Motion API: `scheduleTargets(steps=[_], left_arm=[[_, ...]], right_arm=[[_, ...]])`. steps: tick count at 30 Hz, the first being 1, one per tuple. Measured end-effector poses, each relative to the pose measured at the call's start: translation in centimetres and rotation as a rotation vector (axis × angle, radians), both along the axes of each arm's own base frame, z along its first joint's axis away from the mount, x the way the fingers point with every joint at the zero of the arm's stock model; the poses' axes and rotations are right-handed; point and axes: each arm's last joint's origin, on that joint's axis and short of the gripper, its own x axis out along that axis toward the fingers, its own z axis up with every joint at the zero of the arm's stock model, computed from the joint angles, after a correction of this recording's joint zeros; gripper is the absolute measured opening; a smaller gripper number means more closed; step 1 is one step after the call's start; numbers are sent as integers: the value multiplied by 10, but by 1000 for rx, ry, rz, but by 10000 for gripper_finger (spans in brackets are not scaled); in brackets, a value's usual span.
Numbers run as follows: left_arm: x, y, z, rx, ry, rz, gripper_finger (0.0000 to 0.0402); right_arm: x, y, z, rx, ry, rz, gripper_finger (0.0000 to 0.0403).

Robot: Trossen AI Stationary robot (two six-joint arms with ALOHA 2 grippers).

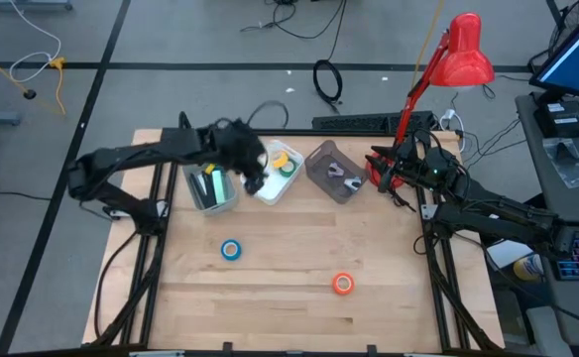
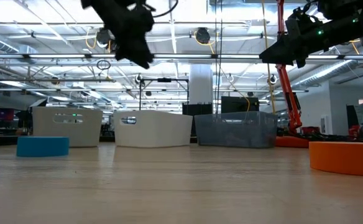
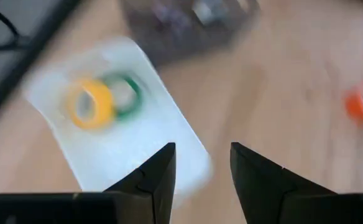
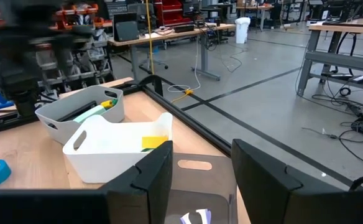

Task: Pick and place Stapler, Stapler remover, tape
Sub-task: Put the blue tape into the white bin

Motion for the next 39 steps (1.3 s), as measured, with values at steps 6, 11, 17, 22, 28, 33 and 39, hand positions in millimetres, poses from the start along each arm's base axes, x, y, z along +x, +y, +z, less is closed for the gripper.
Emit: scheduleTargets(steps=[6,11,17,22,28,33,39], left_arm=[[-10,-65,-8,-22,226,-160,154],[-12,-111,-18,48,358,-245,154],[-11,-148,-29,46,398,-255,154],[-17,-165,-46,-58,436,-110,154],[-28,-177,-71,-163,484,-7,154],[-28,-182,-88,-191,437,-2,154],[-32,-180,-108,-196,430,2,154]], right_arm=[[0,0,0,0,1,0,155],[0,0,0,0,1,0,155],[0,0,-1,6,10,1,155],[0,0,-2,8,14,1,155],[0,0,-2,8,14,0,155],[0,0,-2,8,14,0,155],[0,0,-2,8,14,1,155]])
